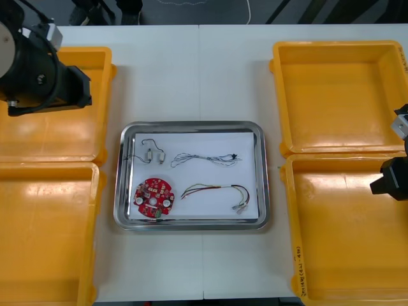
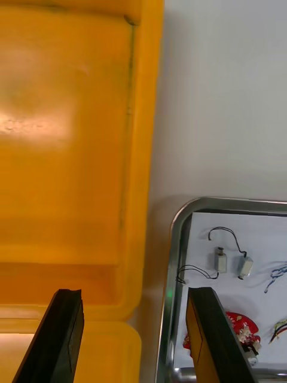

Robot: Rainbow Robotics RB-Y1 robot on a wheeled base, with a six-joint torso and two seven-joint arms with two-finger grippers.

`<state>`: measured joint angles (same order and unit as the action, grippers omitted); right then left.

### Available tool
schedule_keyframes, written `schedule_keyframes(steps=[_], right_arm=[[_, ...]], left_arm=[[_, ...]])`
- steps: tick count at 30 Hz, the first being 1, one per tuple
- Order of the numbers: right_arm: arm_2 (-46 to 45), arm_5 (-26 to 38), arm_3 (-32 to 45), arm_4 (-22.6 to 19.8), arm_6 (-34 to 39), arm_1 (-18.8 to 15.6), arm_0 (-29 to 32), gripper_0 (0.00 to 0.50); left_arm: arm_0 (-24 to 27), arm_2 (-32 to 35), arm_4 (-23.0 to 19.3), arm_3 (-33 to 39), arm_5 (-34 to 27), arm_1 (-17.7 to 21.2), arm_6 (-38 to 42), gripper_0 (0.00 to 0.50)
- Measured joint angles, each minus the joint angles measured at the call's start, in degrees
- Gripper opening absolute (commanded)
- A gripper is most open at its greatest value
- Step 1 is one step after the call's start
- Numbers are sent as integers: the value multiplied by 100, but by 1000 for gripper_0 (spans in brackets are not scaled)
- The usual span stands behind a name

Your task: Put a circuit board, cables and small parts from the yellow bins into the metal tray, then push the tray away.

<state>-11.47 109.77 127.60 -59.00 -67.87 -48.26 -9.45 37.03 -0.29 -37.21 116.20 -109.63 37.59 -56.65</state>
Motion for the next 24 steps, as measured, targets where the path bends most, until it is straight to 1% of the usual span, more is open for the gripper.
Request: schedule_keyframes(steps=[2,4,9,12,24], right_arm=[[0,0,0,0,0,0,0,500],[0,0,0,0,0,0,0,500],[0,0,2,3,0,0,0,500],[-1,0,2,11,0,0,1,500],[-1,0,6,13,0,-5,1,500]], left_arm=[[-125,268,-5,0,0,0,-90,500],[-256,521,-8,-1,0,2,-346,500],[-558,896,-14,-2,-1,80,-1540,500],[-740,1068,-27,-2,-1,145,-2093,500],[-1621,1982,-138,-3,-2,227,-2211,500]])
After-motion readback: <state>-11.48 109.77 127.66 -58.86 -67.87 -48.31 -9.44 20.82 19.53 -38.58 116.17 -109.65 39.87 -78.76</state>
